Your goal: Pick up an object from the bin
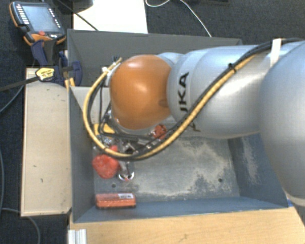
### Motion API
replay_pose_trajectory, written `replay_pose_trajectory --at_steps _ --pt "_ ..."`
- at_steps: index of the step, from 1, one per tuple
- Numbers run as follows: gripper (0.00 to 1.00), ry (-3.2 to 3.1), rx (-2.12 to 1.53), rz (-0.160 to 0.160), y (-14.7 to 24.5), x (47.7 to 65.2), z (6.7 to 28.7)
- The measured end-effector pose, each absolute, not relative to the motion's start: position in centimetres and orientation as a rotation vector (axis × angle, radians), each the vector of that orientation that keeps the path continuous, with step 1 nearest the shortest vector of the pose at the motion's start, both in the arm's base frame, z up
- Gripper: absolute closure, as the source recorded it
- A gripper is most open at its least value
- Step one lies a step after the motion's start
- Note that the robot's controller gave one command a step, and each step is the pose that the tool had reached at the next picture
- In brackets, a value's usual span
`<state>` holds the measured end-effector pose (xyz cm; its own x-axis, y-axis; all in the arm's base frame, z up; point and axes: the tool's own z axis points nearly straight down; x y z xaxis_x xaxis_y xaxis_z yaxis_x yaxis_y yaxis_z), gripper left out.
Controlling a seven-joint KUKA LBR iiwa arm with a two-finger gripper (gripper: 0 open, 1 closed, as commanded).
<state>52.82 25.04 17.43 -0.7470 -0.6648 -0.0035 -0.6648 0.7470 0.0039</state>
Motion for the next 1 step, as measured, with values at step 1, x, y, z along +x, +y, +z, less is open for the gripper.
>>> replay_pose_trajectory --at_steps 1 --pt "1.0 2.935 -1.114 0.008 25.04 52.82 17.81"
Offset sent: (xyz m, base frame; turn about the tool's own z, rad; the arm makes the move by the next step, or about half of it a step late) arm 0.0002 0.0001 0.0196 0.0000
